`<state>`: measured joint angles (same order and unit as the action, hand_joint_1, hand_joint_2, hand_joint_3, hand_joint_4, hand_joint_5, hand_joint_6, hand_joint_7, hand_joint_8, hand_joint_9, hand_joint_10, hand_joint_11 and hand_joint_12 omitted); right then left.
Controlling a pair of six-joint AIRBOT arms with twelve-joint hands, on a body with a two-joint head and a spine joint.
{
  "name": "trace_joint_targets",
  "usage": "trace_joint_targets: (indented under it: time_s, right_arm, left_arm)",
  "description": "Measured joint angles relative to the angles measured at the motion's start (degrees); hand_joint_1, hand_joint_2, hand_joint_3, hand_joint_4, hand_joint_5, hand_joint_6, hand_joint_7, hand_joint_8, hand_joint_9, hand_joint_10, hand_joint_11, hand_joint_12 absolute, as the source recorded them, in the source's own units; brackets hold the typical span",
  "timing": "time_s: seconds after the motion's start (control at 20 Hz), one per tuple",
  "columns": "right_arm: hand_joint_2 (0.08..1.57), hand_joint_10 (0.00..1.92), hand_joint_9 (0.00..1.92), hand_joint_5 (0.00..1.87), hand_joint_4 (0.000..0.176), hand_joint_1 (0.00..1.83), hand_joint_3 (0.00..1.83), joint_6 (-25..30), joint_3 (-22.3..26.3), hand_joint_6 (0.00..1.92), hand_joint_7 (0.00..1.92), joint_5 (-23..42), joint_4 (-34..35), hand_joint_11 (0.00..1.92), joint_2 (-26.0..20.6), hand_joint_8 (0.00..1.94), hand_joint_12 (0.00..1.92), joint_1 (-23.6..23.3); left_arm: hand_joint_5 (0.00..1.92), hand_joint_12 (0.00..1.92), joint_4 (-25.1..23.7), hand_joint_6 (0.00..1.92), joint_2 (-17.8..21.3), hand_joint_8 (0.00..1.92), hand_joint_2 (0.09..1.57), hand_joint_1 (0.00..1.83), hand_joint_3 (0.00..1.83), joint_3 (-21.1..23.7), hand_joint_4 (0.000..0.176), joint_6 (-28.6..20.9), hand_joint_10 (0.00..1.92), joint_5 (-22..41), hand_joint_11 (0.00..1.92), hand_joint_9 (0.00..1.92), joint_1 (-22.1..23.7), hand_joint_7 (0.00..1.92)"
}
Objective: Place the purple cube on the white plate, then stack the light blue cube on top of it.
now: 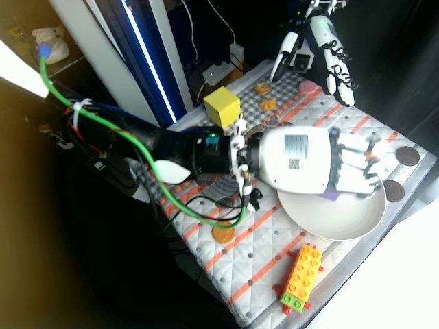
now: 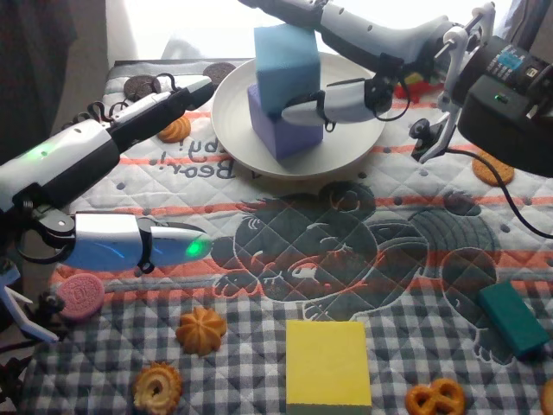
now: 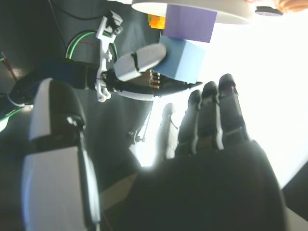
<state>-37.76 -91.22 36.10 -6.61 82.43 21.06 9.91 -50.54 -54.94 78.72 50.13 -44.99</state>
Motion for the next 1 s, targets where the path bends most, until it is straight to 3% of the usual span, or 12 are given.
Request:
trace_joint_targets:
  time_s: [0.2,0.35,0.45,0.5,0.55,0.6,0.65,0.7,0.75,0.9,0.95,1.0]
  right_arm:
    - [0.83,0.00,0.00,0.00,0.176,0.71,0.00,0.00,0.81,0.00,0.00,1.14,0.02,0.00,-1.70,0.00,1.04,0.00]
    - [0.86,0.00,0.00,0.00,0.176,0.77,0.00,-0.15,2.60,0.00,0.00,3.78,0.37,0.00,-4.00,0.00,0.26,0.61]
    - [0.89,0.00,0.00,0.00,0.176,0.74,0.00,-0.15,6.45,0.00,0.00,9.20,0.31,0.00,-8.50,0.00,0.03,2.67]
    - [0.89,0.00,0.00,0.00,0.176,0.76,0.00,-0.13,7.96,0.00,0.00,11.56,0.20,0.00,-10.75,0.00,0.01,3.85]
    - [0.87,0.00,0.00,0.00,0.176,0.73,0.00,-0.15,8.96,0.00,0.00,13.51,0.59,0.00,-12.63,0.00,0.00,5.11]
    - [0.88,0.00,0.00,0.00,0.176,0.78,0.00,-0.15,10.14,0.00,0.00,15.85,1.62,0.00,-14.80,0.00,0.00,6.99]
    - [0.88,0.00,0.00,0.00,0.176,0.78,0.00,-0.15,11.72,0.00,0.00,17.77,2.89,0.00,-17.25,0.00,0.00,9.25]
    - [0.87,0.00,0.00,0.00,0.176,0.76,0.00,-0.22,13.46,0.00,0.00,19.28,4.02,0.00,-19.30,0.00,0.00,11.10]
    - [0.86,0.00,0.00,0.00,0.176,0.75,0.00,-0.24,15.02,0.00,0.00,21.18,4.76,0.00,-20.92,0.00,0.00,12.63]
    - [0.91,0.00,0.00,0.00,0.176,0.82,0.01,-0.17,20.85,0.00,0.00,32.70,7.58,0.00,-25.70,0.00,0.00,22.49]
    - [0.89,0.00,0.00,0.00,0.176,0.79,0.00,-0.17,21.90,0.00,0.00,34.97,9.05,0.00,-26.14,0.00,0.00,25.07]
    - [0.95,0.00,0.00,0.00,0.176,0.75,0.02,-0.20,23.08,0.00,0.00,36.87,10.93,0.00,-26.67,0.00,0.00,28.22]
  left_arm:
    - [0.07,0.00,0.09,0.01,-0.02,0.00,0.87,0.91,0.00,0.00,0.176,0.02,0.00,0.00,0.00,0.00,0.00,0.00]
    - [0.06,0.00,0.17,0.00,-0.02,0.00,0.90,0.89,0.01,0.00,0.176,-0.13,0.00,0.17,0.00,0.00,0.00,0.00]
    - [0.03,0.00,0.37,0.00,0.00,0.00,0.90,0.92,0.01,0.00,0.166,-1.60,0.00,1.53,0.00,0.00,-0.02,0.00]
    - [0.01,0.00,0.42,0.00,0.44,0.00,0.91,0.90,0.01,0.09,0.169,-2.36,0.00,2.71,0.00,0.00,-0.31,0.00]
    - [0.00,0.00,0.55,0.00,1.40,0.00,0.92,0.82,0.01,0.76,0.150,-2.49,0.00,3.82,0.00,0.00,-0.55,0.00]
    - [0.00,0.00,0.44,0.00,2.47,0.00,0.90,0.77,0.00,1.36,0.171,-2.54,0.00,5.77,0.00,0.00,-1.03,0.00]
    - [0.00,0.00,0.44,0.00,3.85,0.00,0.89,0.75,0.00,2.27,0.141,-2.54,0.00,8.11,0.00,0.00,-1.46,0.00]
    - [0.00,0.00,1.05,0.00,4.83,0.00,0.87,0.75,0.00,3.08,0.133,-2.56,0.00,10.71,0.00,0.00,-2.03,0.00]
    - [0.00,0.00,1.68,0.00,5.35,0.00,0.87,0.77,0.00,3.67,0.148,-2.67,0.00,12.94,0.00,0.00,-2.69,0.00]
    - [0.00,0.00,0.87,0.00,5.60,0.00,0.91,0.69,0.01,3.69,0.108,-10.69,0.00,18.84,0.00,0.00,-6.12,0.00]
    - [0.00,0.00,0.46,0.00,5.60,0.00,0.91,0.69,0.01,3.08,0.154,-13.70,0.00,19.74,0.00,0.00,-6.93,0.00]
    - [0.00,0.00,1.38,0.00,5.60,0.00,0.90,0.72,0.00,2.43,0.172,-16.65,0.00,20.81,0.00,0.00,-8.15,0.00]
